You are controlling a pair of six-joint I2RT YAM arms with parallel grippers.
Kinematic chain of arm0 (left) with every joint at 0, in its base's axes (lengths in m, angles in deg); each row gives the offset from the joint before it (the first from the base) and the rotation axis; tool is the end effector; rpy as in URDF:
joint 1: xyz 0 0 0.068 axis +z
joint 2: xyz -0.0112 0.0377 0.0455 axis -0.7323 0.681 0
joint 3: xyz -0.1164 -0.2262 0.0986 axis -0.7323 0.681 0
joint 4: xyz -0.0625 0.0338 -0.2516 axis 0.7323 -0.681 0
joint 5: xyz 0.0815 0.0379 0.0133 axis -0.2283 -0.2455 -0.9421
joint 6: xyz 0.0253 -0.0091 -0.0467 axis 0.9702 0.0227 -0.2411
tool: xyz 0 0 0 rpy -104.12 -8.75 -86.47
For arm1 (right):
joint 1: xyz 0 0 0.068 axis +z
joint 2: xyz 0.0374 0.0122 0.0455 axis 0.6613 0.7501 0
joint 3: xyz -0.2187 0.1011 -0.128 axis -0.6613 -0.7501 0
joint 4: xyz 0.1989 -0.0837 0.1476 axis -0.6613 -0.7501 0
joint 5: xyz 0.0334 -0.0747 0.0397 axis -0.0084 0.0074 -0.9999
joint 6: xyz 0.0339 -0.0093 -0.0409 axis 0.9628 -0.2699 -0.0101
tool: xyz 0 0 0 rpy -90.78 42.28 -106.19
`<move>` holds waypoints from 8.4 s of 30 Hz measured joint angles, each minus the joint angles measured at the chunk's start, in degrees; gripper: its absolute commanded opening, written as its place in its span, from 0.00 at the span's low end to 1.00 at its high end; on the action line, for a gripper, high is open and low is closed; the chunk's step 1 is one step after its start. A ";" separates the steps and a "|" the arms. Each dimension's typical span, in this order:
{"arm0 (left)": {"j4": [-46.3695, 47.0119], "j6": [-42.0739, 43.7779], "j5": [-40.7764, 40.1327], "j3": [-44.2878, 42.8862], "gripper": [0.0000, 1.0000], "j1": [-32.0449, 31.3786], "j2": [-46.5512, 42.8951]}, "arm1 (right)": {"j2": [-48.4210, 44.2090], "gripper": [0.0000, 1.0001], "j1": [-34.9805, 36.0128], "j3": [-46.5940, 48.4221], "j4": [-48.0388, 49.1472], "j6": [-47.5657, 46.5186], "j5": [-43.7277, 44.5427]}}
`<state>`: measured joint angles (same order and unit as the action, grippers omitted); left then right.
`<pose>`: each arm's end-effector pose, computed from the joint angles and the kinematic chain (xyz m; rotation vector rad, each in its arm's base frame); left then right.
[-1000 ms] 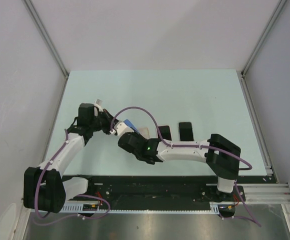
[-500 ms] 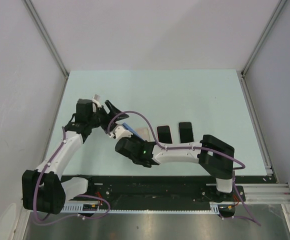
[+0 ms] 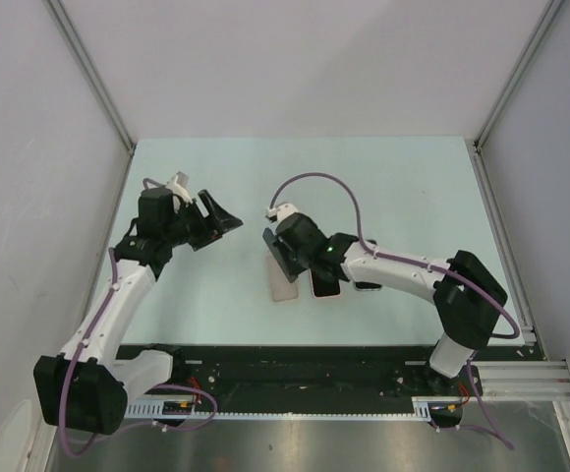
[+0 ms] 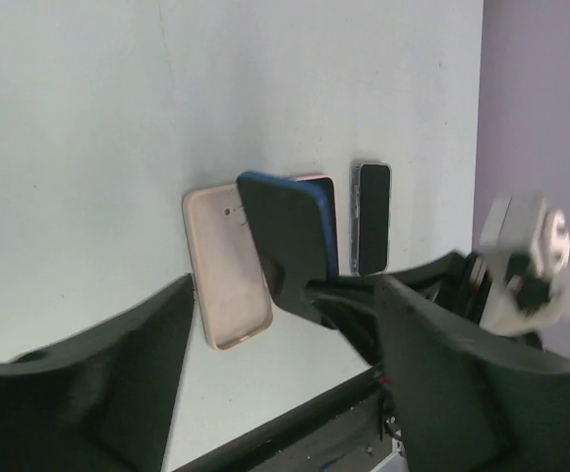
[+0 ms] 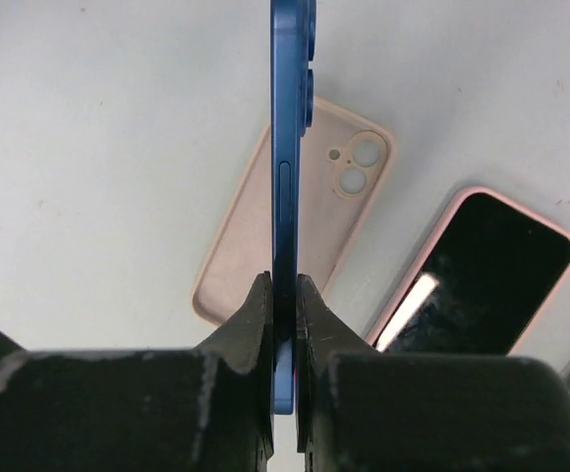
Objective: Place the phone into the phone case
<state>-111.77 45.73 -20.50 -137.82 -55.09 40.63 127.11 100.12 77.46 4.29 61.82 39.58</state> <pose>0.2341 -0.0473 0.3017 -0.3685 2.2272 -0.9058 0.2034 0.3182 0.2365 -0.7962 2.2312 0.3339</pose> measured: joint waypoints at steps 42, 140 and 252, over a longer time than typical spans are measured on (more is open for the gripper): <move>25.57 -4.24 -0.72 24.17 0.00 -12.98 16.37 | 2.75 0.00 -17.51 -18.18 24.30 30.99 -37.33; 25.70 -4.17 -4.28 20.48 0.14 -17.05 21.81 | 7.96 0.54 -20.57 -19.56 31.32 34.42 -45.00; 43.30 -18.80 12.20 37.75 0.20 -12.26 -16.96 | 10.29 0.13 -21.68 -29.05 89.48 66.29 -72.65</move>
<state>-68.47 26.93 -8.31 -100.07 -67.35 23.67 137.40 78.44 48.41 93.78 128.11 -33.07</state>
